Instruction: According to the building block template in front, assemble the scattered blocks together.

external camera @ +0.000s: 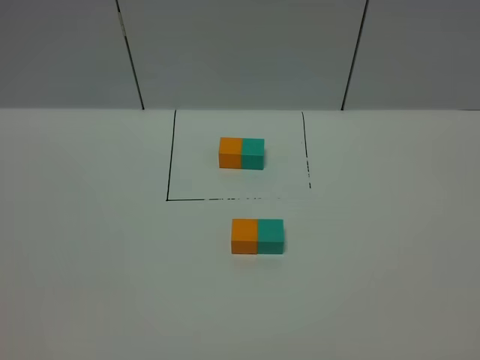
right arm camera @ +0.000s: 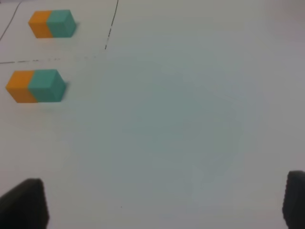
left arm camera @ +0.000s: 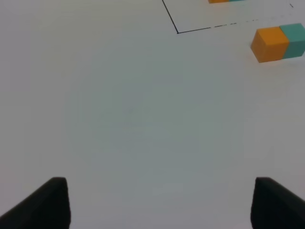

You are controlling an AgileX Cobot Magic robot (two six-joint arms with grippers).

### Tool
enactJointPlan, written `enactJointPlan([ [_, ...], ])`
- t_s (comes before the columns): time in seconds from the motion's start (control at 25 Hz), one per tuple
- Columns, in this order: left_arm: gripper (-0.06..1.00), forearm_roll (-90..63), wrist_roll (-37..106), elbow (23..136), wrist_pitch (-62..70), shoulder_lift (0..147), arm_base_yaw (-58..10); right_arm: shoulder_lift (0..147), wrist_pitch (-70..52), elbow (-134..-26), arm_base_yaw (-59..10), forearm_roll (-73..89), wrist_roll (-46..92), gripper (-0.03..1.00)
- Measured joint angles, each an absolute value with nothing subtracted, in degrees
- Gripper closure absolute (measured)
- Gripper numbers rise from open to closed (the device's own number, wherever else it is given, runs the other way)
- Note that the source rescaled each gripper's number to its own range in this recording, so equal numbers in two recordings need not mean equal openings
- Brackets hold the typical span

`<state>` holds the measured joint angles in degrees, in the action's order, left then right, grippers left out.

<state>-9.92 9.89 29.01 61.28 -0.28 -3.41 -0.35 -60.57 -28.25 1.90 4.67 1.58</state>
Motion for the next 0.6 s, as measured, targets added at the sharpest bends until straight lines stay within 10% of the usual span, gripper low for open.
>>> enactJointPlan([
  [0.6, 0.32, -9.9, 9.9, 29.0, 61.3, -0.3, -3.4, -0.3, -60.6, -28.2, 1.9, 4.7, 1.4, 0.15],
])
